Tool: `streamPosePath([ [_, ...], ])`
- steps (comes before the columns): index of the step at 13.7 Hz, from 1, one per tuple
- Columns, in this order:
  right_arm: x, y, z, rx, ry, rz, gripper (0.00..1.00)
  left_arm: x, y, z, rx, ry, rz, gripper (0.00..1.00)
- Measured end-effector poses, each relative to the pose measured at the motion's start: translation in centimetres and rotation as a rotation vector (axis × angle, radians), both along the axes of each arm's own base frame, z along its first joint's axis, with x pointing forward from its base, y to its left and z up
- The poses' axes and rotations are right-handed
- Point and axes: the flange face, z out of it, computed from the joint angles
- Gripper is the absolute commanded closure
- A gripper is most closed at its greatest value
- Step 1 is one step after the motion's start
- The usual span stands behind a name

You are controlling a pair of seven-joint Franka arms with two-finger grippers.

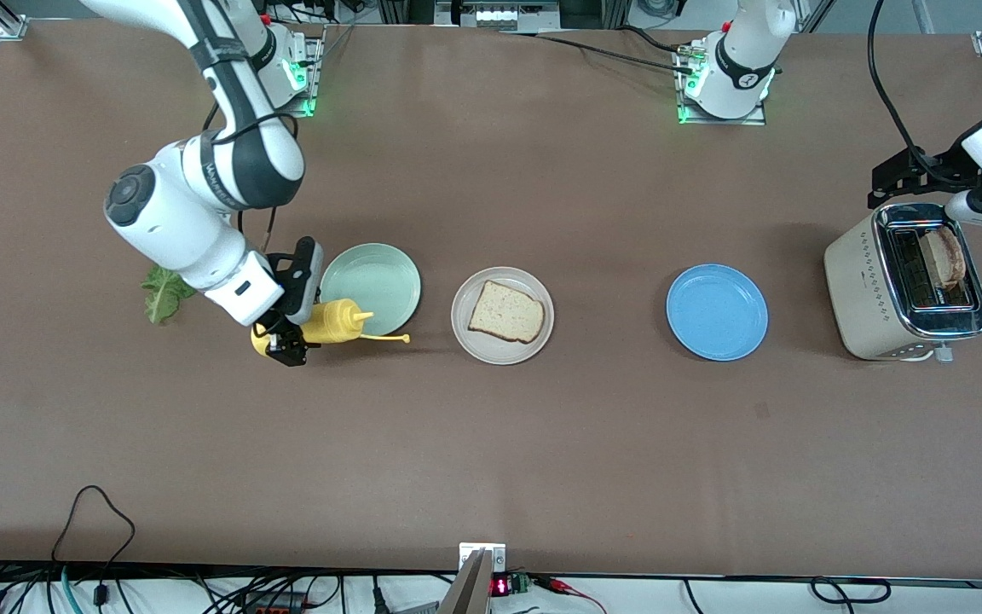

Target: Make sandwich in beige plate with both arms

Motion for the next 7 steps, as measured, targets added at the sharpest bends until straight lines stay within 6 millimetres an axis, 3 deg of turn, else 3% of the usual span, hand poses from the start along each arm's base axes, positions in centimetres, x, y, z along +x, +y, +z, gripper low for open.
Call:
streamPosePath([
  [3,-1.5,4.3,0.1,-0.123,0.003,-0.016,0.79,0.0,0.0,0.0,0.0,0.0,0.0,0.0],
  [7,-3.8,10.0,-2.3,-0.326,-0.013,-0.034,0.79,0.0,0.0,0.0,0.0,0.0,0.0,0.0],
])
